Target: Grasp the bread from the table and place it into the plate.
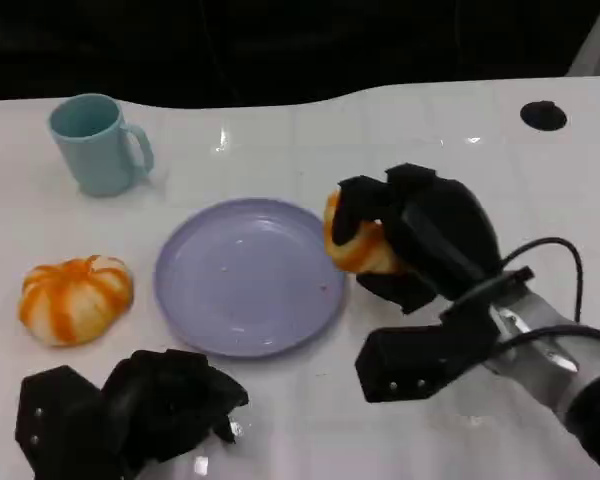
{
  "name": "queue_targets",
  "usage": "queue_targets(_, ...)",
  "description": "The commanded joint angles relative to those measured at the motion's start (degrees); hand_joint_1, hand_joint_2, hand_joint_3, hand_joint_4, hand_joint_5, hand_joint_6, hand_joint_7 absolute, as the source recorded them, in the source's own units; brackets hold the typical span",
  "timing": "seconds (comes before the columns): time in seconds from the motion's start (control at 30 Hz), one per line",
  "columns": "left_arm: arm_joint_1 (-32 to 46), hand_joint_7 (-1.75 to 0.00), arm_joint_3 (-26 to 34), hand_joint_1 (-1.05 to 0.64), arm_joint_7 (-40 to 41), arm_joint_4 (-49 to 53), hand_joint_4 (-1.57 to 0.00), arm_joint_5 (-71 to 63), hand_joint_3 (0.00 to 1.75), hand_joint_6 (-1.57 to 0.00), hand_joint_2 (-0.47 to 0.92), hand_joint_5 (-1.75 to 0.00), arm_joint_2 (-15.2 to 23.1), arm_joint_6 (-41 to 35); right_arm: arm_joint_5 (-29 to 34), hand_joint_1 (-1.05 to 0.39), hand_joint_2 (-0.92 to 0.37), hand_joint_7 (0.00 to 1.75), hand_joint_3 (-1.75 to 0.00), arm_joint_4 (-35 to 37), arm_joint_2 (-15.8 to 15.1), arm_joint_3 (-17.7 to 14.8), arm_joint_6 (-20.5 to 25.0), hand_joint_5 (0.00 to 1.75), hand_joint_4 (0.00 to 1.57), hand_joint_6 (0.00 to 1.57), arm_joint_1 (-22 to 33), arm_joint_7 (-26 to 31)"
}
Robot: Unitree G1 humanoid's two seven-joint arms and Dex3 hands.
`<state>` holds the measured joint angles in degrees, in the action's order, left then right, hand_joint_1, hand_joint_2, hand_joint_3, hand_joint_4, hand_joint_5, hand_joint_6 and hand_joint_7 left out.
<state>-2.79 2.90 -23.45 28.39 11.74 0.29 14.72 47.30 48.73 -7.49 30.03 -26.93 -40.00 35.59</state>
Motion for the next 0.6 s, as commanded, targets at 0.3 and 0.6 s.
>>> queue_targets(0.3, 2.0, -0.42, -0.2, -1.05, -0.3, -1.6, -0.9, -0.3, 0.28, -1.51, 0.63, -1.51, 1.1, -1.6, -0.5, -0.18, -0.36, 1.69, -1.34, 11.4, 6.6, 2.1, -2.5, 1.75, 0.98, 0.79, -8.1, 2.1)
queue_targets(0.6, 2.9, -0.42, -0.7, -1.05, 0.3, -3.0, -0.89, -0.5, 0.26, -1.51, 0.62, -1.51, 0.7, -1.8, 0.5, -0.17, -0.34, 1.69, -1.23, 14.6, 10.0, 4.1, -2.2, 1.75, 0.96, 0.78, -10.0, 4.1)
